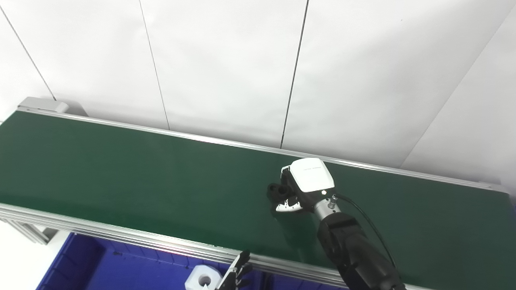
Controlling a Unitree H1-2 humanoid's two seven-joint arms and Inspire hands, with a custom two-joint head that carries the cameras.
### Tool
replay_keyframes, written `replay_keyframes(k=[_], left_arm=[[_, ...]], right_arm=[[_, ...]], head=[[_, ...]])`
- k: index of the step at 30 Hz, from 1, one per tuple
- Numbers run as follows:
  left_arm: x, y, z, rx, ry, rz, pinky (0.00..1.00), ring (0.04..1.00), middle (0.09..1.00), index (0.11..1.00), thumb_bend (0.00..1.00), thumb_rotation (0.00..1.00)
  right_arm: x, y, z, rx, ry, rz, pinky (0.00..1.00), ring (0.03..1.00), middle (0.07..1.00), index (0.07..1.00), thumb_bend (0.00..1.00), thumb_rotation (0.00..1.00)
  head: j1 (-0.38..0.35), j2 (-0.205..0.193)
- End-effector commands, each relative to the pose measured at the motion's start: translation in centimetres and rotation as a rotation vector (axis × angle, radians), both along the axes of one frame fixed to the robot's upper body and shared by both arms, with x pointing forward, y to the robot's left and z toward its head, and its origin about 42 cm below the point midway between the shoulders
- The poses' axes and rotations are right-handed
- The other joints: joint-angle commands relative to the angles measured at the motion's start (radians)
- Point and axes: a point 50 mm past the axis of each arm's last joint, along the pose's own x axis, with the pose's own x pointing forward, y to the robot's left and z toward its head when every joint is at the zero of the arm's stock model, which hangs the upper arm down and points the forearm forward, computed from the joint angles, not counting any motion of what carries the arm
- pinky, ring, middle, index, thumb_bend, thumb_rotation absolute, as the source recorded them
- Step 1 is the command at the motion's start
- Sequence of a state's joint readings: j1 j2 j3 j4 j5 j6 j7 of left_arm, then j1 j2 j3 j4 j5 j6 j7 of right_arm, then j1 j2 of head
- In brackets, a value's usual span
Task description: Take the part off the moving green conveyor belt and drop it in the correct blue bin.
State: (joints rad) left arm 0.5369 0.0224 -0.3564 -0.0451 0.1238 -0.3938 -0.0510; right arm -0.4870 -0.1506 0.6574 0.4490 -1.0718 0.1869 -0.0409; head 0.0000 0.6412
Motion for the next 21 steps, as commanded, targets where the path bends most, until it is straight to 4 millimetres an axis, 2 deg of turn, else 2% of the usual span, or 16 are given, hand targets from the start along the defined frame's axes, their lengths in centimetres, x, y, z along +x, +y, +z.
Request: replay_keyframes(k=[1, 7, 11, 21], left_arm=[[-0.1, -0.1, 0.7, -0.012, -0.038, 0.004, 0.89, 0.953, 0.999, 1.0, 0.82, 0.73], [-0.3, -0.1, 0.6, -0.029, -0.032, 0.01, 0.92, 0.964, 1.0, 1.0, 0.82, 0.73], [-0.3, 0.0, 0.7, -0.024, -0.032, 0.008, 0.93, 0.971, 1.0, 1.0, 0.81, 0.73], [0.3, 0.5, 1.1, -0.026, -0.041, 0.01, 0.94, 0.98, 1.0, 1.0, 0.8, 0.74]], right_arm=[[-1.6, -0.7, -3.0, -0.063, 0.133, -0.028, 0.09, 0.148, 0.224, 0.486, 0.51, 0.12], [-2.1, -0.8, -3.2, -0.036, 0.123, -0.037, 0.1, 0.154, 0.234, 0.487, 0.51, 0.13], [-2.6, -0.8, -2.7, 0.057, 0.082, -0.043, 0.11, 0.166, 0.243, 0.484, 0.5, 0.16], [-4.4, -0.5, 2.0, 0.305, -0.074, -0.036, 0.11, 0.158, 0.24, 0.479, 0.5, 0.15]], head=[[0.0, 0.0], [-0.004, 0.004], [-0.017, 0.011], [-0.083, 0.046]])
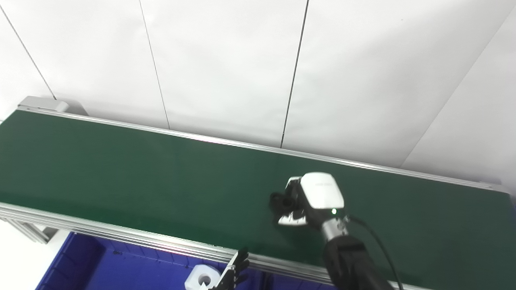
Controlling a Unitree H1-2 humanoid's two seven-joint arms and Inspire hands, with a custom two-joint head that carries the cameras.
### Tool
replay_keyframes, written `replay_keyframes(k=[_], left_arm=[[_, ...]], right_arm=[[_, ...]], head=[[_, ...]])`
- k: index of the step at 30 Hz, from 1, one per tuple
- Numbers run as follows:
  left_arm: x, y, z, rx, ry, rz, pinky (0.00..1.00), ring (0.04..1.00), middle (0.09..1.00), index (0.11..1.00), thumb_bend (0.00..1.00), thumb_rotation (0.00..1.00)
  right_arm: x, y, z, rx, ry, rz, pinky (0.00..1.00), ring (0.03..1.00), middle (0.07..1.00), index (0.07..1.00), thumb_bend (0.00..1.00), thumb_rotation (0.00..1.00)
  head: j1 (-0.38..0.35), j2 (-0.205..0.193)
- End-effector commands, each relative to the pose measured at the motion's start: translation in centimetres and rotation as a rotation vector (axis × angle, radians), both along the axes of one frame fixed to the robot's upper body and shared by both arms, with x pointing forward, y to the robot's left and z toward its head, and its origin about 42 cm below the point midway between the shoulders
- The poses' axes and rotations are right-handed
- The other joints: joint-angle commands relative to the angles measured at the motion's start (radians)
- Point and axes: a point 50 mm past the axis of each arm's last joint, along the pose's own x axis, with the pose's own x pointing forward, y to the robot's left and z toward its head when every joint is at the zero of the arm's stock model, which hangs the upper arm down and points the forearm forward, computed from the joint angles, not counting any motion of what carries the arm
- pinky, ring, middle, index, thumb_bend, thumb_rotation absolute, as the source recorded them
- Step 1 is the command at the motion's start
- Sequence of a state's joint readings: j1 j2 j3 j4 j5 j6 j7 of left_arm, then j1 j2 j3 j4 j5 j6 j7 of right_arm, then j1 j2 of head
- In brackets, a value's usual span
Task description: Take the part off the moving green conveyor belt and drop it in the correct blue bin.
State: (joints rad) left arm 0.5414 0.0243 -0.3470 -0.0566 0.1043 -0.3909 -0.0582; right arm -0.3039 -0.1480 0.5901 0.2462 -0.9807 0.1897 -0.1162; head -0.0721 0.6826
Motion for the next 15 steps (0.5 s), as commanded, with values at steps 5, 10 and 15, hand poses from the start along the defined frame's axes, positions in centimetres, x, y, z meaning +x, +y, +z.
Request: replay_keyframes(k=[5, 10, 15], left_arm=[[0.5, 0.5, 1.1, -0.006, -0.036, 0.001, 0.97, 0.986, 1.0, 1.0, 0.8, 0.76], [0.8, 1.0, 1.6, -0.004, -0.031, 0.007, 0.99, 0.997, 1.0, 1.0, 0.8, 0.78], [1.0, 1.3, 2.1, 0.009, -0.041, 0.023, 0.99, 0.996, 1.0, 1.0, 0.79, 0.8]], right_arm=[[-0.9, 0.1, 5.2, 0.131, -0.111, 0.013, 0.12, 0.173, 0.26, 0.485, 0.5, 0.15], [-2.3, -0.1, 7.5, 0.18, -0.146, 0.022, 0.12, 0.166, 0.249, 0.487, 0.5, 0.14], [-3.8, -0.3, 9.5, 0.188, -0.161, 0.033, 0.12, 0.175, 0.263, 0.487, 0.5, 0.14]], head=[[-0.04, 0.022], [-0.07, 0.046], [-0.119, 0.082]])
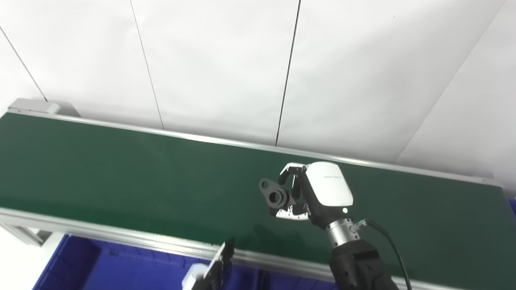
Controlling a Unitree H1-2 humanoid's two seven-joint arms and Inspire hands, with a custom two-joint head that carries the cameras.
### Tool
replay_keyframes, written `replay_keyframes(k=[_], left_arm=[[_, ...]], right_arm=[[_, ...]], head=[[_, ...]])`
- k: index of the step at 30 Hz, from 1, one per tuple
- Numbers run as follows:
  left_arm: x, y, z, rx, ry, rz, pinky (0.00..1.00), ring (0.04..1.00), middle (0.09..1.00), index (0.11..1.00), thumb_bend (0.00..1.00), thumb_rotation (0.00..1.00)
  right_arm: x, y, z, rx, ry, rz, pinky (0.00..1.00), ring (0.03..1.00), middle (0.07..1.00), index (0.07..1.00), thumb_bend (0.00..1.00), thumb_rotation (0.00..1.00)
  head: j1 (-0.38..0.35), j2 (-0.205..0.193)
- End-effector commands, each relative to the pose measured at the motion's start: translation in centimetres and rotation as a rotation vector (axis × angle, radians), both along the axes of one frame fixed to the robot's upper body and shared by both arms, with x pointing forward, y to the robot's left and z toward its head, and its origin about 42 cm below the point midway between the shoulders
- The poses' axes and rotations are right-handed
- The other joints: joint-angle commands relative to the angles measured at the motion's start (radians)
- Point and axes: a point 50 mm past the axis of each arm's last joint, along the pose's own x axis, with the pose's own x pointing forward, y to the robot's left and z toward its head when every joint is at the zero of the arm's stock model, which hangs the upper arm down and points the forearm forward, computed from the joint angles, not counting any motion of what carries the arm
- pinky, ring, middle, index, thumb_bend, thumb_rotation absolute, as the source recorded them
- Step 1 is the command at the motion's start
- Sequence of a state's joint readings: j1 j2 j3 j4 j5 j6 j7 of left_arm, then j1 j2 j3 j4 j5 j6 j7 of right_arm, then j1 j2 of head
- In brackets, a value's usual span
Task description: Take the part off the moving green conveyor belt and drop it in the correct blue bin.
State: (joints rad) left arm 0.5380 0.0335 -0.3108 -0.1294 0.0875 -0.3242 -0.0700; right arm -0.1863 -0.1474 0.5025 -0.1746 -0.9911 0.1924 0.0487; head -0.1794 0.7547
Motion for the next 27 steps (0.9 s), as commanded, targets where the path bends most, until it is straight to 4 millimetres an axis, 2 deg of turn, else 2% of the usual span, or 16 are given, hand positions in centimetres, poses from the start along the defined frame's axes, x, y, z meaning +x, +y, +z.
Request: replay_keyframes(k=[1, 9, 12, 13, 14, 17, 20, 26, 27], left_arm=[[0.1, 0.1, 1.0, -0.001, -0.036, -0.004, 1.0, 0.999, 1.0, 1.0, 0.79, 0.81], [0.3, 1.0, 2.1, 0.016, -0.042, -0.002, 1.0, 1.0, 1.0, 1.0, 0.78, 0.85], [0.4, 1.4, 2.3, 0.013, -0.054, 0.005, 1.0, 1.0, 1.0, 1.0, 0.79, 0.87], [0.4, 1.6, 2.5, 0.024, -0.057, 0.005, 1.0, 1.0, 1.0, 1.0, 0.79, 0.88], [0.4, 1.7, 2.6, 0.033, -0.057, 0.005, 1.0, 0.998, 1.0, 1.0, 0.8, 0.89], [0.6, 2.5, 3.2, 0.052, -0.061, -0.009, 1.0, 1.0, 1.0, 1.0, 0.81, 0.91], [0.9, 3.3, 3.7, 0.046, -0.058, -0.021, 1.0, 1.0, 1.0, 1.0, 0.8, 0.91], [1.7, 4.2, 4.4, 0.002, -0.044, -0.032, 1.0, 1.0, 1.0, 1.0, 0.78, 0.85], [1.8, 4.2, 4.4, -0.005, -0.045, -0.03, 1.0, 1.0, 1.0, 1.0, 0.78, 0.83]], right_arm=[[-0.1, 0.1, 2.3, 0.016, -0.06, -0.013, 0.13, 0.185, 0.277, 0.487, 0.5, 0.14], [-3.8, -0.4, 4.3, -0.014, -0.017, 0.002, 0.15, 0.213, 0.308, 0.485, 0.5, 0.15], [-5.4, -0.8, 4.7, -0.031, 0.021, -0.009, 0.14, 0.203, 0.294, 0.487, 0.5, 0.15], [-6.5, -1.1, 4.7, -0.038, 0.041, -0.011, 0.14, 0.2, 0.291, 0.487, 0.5, 0.15], [-7.2, -1.2, 4.7, -0.042, 0.056, -0.012, 0.14, 0.196, 0.288, 0.487, 0.5, 0.15], [-9.9, -1.8, 4.7, -0.07, 0.117, -0.012, 0.13, 0.189, 0.283, 0.487, 0.5, 0.15], [-12.3, -2.5, 4.6, -0.074, 0.174, -0.025, 0.12, 0.179, 0.271, 0.485, 0.5, 0.15], [-15.3, -3.6, 4.3, -0.076, 0.257, -0.076, 0.12, 0.18, 0.27, 0.485, 0.5, 0.14], [-15.7, -3.7, 4.1, -0.08, 0.271, -0.08, 0.14, 0.199, 0.293, 0.486, 0.5, 0.15]], head=[[-0.015, 0.012], [-0.104, 0.066], [-0.126, 0.082], [-0.15, 0.102], [-0.15, 0.102], [-0.194, 0.141], [-0.217, 0.165], [-0.257, 0.203], [-0.258, 0.204]])
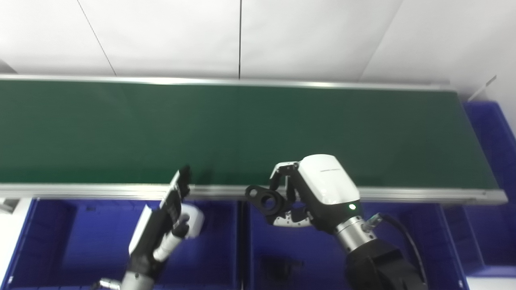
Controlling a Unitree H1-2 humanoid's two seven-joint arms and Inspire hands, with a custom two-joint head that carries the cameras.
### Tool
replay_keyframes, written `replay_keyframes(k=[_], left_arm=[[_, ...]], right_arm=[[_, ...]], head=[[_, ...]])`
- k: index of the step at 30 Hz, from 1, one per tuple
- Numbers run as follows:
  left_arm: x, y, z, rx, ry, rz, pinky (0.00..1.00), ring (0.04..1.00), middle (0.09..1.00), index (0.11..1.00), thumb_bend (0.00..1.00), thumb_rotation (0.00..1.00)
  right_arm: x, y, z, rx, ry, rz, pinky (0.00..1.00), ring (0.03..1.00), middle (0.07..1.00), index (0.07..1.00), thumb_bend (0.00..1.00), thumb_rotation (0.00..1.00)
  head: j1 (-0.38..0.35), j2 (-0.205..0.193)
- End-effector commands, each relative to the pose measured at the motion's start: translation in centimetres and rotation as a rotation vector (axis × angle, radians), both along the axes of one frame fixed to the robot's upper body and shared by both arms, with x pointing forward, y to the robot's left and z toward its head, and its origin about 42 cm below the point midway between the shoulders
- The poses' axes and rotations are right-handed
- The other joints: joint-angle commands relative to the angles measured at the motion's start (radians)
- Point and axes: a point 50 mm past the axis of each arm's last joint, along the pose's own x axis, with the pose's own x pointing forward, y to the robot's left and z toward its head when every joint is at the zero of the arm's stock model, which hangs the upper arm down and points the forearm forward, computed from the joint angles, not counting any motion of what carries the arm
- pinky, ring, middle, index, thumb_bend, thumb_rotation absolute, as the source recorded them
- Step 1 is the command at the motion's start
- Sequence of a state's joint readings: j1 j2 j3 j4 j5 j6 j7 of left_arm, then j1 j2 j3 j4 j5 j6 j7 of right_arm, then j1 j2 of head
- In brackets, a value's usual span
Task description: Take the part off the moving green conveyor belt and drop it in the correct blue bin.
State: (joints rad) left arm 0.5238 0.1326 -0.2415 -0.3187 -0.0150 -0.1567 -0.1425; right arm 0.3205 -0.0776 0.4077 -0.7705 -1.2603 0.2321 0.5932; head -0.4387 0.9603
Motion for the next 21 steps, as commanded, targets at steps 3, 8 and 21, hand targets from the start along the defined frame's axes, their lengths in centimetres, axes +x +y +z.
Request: replay_keyframes(k=[3, 8, 21], left_arm=[[0.5, 0.2, 0.9, -0.002, -0.032, 0.0, 1.0, 1.0, 1.0, 1.0, 0.79, 0.84], [0.6, 0.1, 0.9, -0.015, -0.041, 0.006, 1.0, 1.0, 1.0, 1.0, 0.8, 0.83], [0.4, -0.4, 1.4, -0.014, -0.033, 0.017, 1.0, 1.0, 1.0, 1.0, 0.82, 0.84]], right_arm=[[-1.5, -0.1, -0.1, -0.009, 0.011, 0.001, 0.15, 0.215, 0.311, 0.486, 0.5, 0.15], [-2.3, -0.3, -2.9, -0.05, 0.099, -0.022, 0.15, 0.212, 0.307, 0.483, 0.5, 0.15], [-1.3, -1.1, -7.0, -0.192, 0.214, -0.058, 0.23, 0.312, 0.411, 0.493, 0.5, 0.16]], head=[[-0.002, 0.002], [0.003, 0.009], [0.011, 0.015]])
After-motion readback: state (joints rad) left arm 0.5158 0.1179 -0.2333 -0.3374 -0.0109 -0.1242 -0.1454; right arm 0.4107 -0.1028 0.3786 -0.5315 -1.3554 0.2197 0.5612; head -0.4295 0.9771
